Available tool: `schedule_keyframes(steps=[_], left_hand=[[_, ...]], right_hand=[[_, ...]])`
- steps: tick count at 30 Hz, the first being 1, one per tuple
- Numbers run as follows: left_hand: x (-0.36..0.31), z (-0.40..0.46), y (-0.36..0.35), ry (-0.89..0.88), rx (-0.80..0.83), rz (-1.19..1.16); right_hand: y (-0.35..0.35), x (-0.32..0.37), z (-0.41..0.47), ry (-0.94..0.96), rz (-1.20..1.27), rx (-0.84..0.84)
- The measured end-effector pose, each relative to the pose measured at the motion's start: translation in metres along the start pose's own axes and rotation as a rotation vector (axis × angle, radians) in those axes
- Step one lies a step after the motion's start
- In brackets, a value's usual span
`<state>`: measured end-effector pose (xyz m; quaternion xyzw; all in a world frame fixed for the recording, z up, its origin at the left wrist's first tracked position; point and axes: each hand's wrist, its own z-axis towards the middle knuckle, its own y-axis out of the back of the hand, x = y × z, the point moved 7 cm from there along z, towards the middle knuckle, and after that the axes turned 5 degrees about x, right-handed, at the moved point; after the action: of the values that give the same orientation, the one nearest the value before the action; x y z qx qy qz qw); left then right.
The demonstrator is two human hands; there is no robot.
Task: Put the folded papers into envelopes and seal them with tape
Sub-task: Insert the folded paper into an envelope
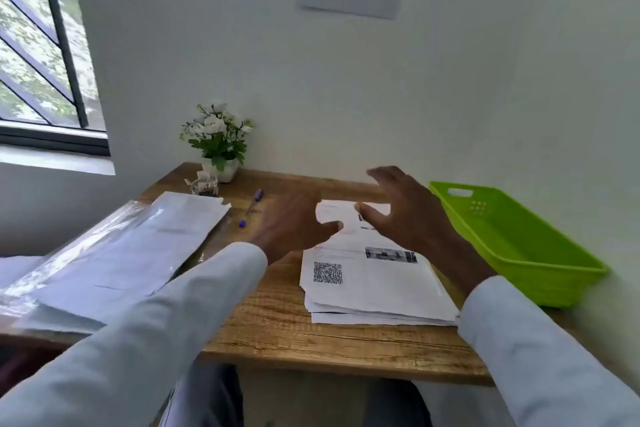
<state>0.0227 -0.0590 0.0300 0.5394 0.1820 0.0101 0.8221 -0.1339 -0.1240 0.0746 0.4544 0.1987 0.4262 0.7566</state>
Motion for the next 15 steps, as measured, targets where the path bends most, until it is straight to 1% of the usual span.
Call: schedule_keyframes(steps=[2, 3, 5, 7, 9, 11, 13, 15], left_hand=[[0.013, 0.001, -0.018, 0.079, 0.116, 0.024], [0.020, 0.001, -0.029, 0.104, 0.167, 0.047], [0.031, 0.003, -0.046, 0.148, 0.245, 0.066], [0.034, 0.007, -0.055, 0.168, 0.282, 0.065], [0.035, 0.010, -0.060, 0.179, 0.298, 0.059], [0.032, 0.009, -0.062, 0.184, 0.275, 0.011], [0.030, 0.008, -0.064, 0.183, 0.225, -0.076], [0.027, 0.005, -0.065, 0.185, 0.191, -0.171]], right_hand=[[-0.009, -0.020, -0.006, -0.139, 0.064, -0.019], [-0.020, -0.034, -0.011, -0.220, 0.087, -0.001], [-0.041, -0.059, -0.021, -0.370, 0.102, 0.097], [-0.056, -0.075, -0.028, -0.444, 0.121, 0.154], [-0.064, -0.084, -0.034, -0.482, 0.126, 0.170], [-0.069, -0.088, -0.037, -0.482, 0.134, 0.151], [-0.073, -0.094, -0.038, -0.501, 0.200, 0.134], [-0.077, -0.103, -0.038, -0.568, 0.315, 0.134]])
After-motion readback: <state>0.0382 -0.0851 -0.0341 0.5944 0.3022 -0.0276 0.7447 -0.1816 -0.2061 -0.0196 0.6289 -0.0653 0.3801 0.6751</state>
